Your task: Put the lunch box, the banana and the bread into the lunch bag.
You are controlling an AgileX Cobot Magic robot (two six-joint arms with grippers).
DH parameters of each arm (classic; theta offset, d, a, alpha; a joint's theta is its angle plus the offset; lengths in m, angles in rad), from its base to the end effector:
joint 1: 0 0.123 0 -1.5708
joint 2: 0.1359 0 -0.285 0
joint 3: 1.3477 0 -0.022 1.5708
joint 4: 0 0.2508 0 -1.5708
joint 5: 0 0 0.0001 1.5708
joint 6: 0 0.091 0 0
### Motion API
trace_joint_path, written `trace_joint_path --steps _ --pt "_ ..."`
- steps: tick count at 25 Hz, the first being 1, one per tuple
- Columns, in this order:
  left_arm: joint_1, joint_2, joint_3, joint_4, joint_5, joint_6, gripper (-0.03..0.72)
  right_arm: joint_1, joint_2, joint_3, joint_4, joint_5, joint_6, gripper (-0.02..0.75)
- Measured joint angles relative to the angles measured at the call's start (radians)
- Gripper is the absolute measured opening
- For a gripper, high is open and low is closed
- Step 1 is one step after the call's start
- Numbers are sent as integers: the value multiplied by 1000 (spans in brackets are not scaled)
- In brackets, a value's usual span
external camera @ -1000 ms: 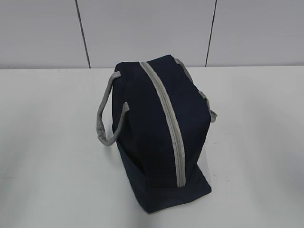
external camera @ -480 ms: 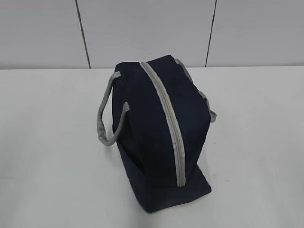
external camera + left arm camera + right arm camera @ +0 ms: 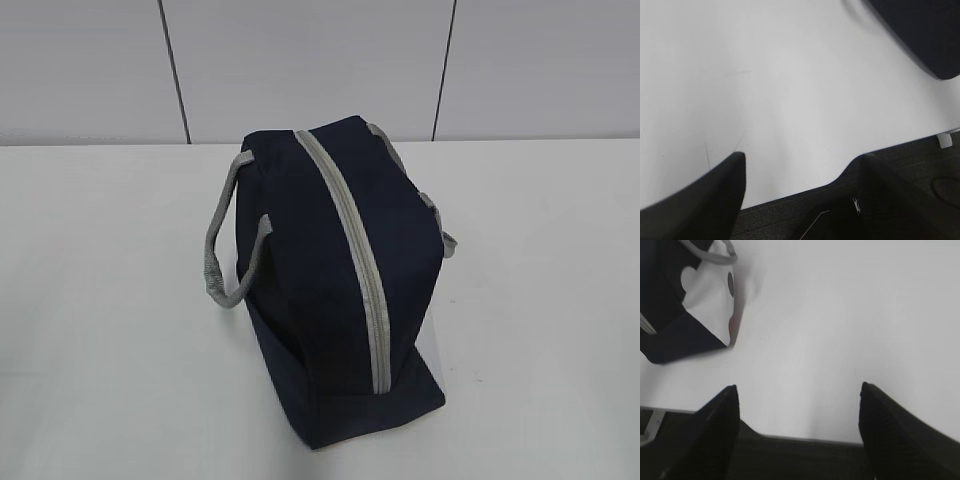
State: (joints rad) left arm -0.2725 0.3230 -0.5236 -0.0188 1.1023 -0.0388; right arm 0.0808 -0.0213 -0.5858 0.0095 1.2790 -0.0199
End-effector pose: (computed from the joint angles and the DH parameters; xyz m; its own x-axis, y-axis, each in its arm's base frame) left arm 0.0392 -0.0125 0.2753 -0.7130 0.1502 -0.6849 0.2468 0.9680 -0.0446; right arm -0.0286 -0.0015 0.2827 -0.5485 -0.0616 -0.8338 -0.0977 0.9952 -0.0093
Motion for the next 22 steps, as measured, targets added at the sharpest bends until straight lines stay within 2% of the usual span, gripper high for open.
trace_joint_path --steps 3,9,17,22 --pt "0 -3 1 3 -1 0 477 0 0 36 -10 -6 -15 551" --pt "0 -6 1 -23 -4 0 477 0 0 76 -33 -113 -26 551" --pt "1 -6 1 -28 -4 0 477 0 0 81 -34 -134 -28 551" --pt "47 -46 1 -34 -4 0 477 0 0 82 -34 -134 -28 551"
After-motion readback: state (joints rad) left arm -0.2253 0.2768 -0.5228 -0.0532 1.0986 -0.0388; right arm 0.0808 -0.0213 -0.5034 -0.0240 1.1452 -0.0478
